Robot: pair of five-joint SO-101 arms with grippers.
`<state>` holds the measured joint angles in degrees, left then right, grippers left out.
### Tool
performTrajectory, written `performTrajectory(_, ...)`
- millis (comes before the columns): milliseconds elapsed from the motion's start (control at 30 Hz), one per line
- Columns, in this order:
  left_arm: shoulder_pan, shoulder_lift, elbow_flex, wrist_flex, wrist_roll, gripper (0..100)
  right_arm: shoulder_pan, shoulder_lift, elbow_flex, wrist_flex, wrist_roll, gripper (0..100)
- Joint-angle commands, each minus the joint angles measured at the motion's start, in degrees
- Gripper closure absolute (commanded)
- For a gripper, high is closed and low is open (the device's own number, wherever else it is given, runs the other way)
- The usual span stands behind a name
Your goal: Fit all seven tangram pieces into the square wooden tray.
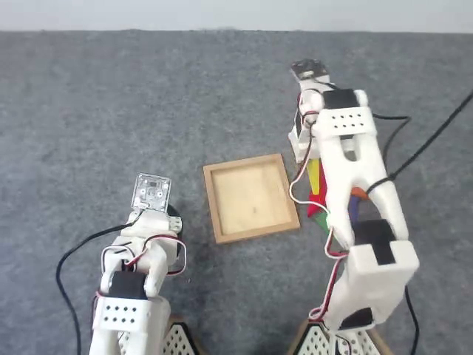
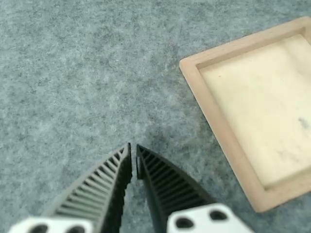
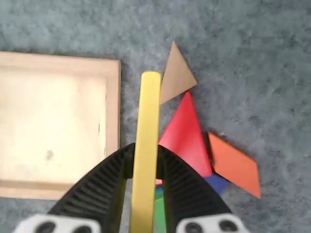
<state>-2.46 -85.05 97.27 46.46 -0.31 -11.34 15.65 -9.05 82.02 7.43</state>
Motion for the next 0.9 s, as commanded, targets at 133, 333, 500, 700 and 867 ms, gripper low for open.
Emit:
performTrajectory(133, -0.18, -0.97, -0.48, 0.26, 0.35, 98, -13.05, -5.23, -1.41, 2.51, -0.7, 99.2)
performTrajectory(333, -0.18, -0.97, -0.48, 0.26, 0.35, 98, -19.21, -4.09, 3.34, -2.86, -7.21, 99.2)
performTrajectory(500, -0.18, -0.97, -0.48, 0.26, 0.35, 98, -25.98, -1.8, 7.38, -8.4, -12.84, 99.2)
performTrajectory(700, -0.18, -0.97, -0.48, 0.26, 0.35, 98, -27.03, 0.22, 6.86, -11.03, -16.44, 99.2)
performTrajectory(867, -0.18, -0.97, -0.48, 0.26, 0.35, 98, -27.65, 4.44, 6.59, -13.32, -21.19, 99.2)
